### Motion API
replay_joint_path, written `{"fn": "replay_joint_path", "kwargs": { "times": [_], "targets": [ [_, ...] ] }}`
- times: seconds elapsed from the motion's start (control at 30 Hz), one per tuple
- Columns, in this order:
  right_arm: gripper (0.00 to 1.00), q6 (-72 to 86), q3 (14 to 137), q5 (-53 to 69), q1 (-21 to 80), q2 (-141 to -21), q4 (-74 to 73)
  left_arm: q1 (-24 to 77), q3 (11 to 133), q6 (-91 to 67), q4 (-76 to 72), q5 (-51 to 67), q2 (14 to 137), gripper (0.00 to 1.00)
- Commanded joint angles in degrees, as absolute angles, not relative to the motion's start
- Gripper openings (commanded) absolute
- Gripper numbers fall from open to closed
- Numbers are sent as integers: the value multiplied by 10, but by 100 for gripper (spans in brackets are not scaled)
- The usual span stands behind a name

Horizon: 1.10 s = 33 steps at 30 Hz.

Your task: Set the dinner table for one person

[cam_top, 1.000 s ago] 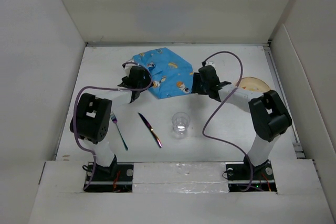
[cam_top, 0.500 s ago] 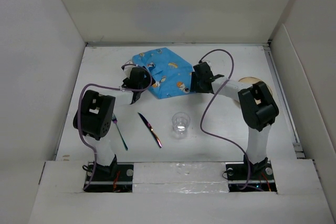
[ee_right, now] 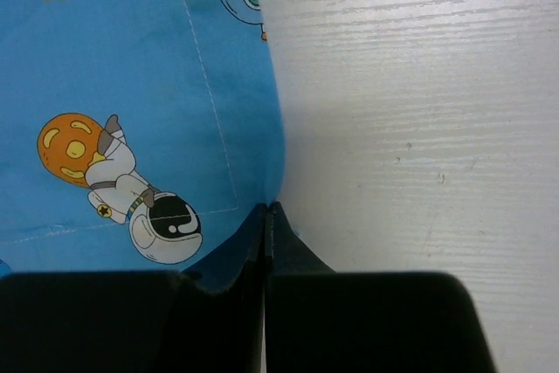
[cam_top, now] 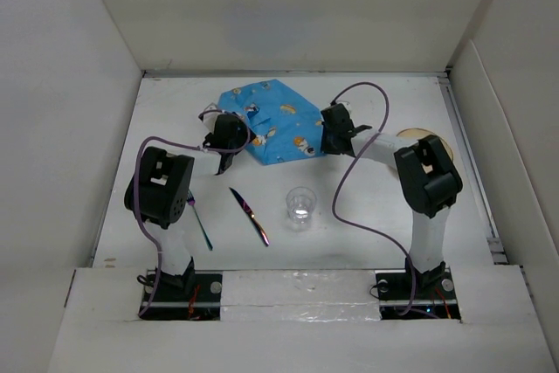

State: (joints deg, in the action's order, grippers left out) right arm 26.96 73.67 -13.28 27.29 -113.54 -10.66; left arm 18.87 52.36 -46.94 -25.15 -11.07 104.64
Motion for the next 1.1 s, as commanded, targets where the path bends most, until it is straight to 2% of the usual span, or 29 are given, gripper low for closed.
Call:
{"fn": "replay_joint_path", "kwargs": {
  "times": [0.0, 0.23, 0.43, 0.5, 0.53, 0.67, 0.9, 1.0, 1.07],
  "targets": [
    [0, 272, 708, -129, 268, -1115, -95, 186, 508, -500, -279, -130, 1041, 66],
    [0, 265, 633, -127, 262, -1029, -32, 186, 495, -590, -294, -192, 1033, 66],
    [0, 263, 599, -109, 262, -996, -10, 186, 489, -619, -316, -193, 1038, 63],
    [0, 261, 592, -105, 262, -994, -7, 186, 477, -619, -347, -183, 1038, 46],
    [0, 261, 589, -105, 262, -996, -5, 186, 476, -620, -352, -177, 1035, 32],
    [0, 252, 582, -110, 262, -992, -5, 186, 466, -614, -373, -163, 1018, 0],
    [0, 245, 592, -91, 226, -933, 17, 146, 479, -561, -396, -79, 900, 0],
    [0, 243, 608, -84, 215, -888, 11, 96, 498, -557, -394, -15, 856, 0],
    [0, 242, 613, -86, 208, -865, 4, 51, 513, -555, -392, 70, 844, 0]
  ]
}}
